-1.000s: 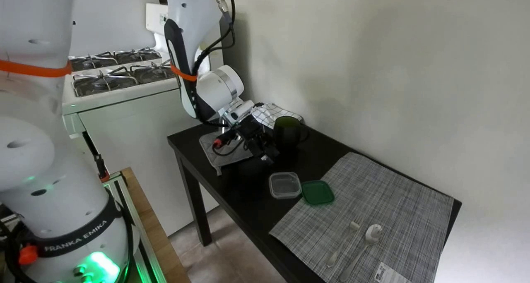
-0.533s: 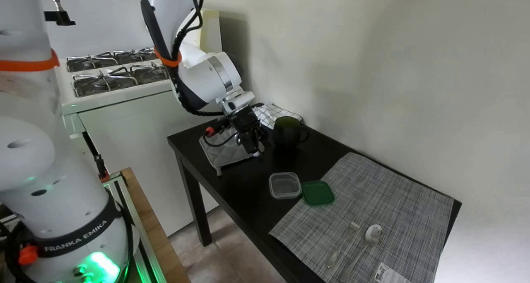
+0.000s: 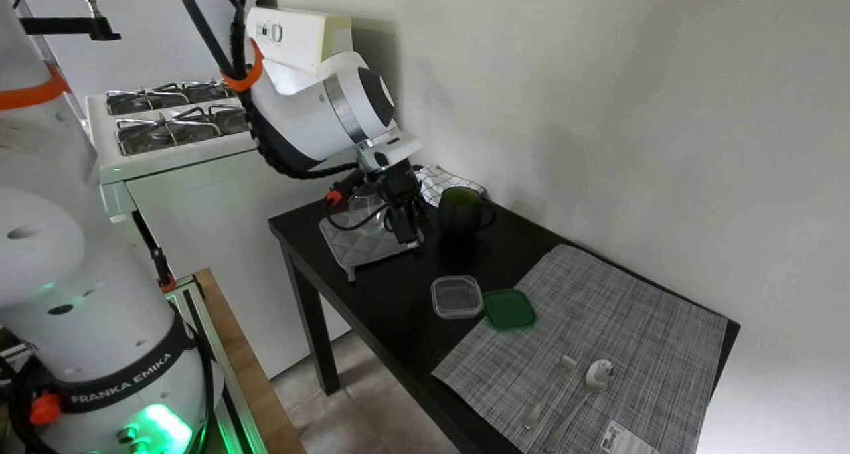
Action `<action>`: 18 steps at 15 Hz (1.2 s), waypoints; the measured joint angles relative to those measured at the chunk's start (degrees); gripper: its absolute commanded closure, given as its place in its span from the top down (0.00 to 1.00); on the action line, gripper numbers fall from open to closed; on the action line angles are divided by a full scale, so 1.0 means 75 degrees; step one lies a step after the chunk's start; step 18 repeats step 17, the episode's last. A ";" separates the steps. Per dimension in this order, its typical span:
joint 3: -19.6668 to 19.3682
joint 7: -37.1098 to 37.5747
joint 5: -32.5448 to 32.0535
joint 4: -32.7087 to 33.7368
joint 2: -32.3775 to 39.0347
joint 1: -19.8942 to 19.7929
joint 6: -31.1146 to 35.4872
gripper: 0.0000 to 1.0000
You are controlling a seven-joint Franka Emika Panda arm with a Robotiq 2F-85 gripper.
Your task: Turn the small lunchbox over
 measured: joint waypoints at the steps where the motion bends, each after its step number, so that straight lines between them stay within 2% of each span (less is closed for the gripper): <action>1: -0.0133 -0.0451 0.0226 -0.0144 -0.0147 -0.0018 0.0151 1.00; 6: -0.0577 -0.2499 0.1253 -0.0589 -0.0807 -0.0082 0.0252 1.00; 12: -0.0761 -0.4099 0.2450 -0.0542 -0.1254 -0.0189 0.0253 1.00; 18: -0.0787 -0.4444 0.2731 -0.0449 -0.1337 -0.0221 0.0253 1.00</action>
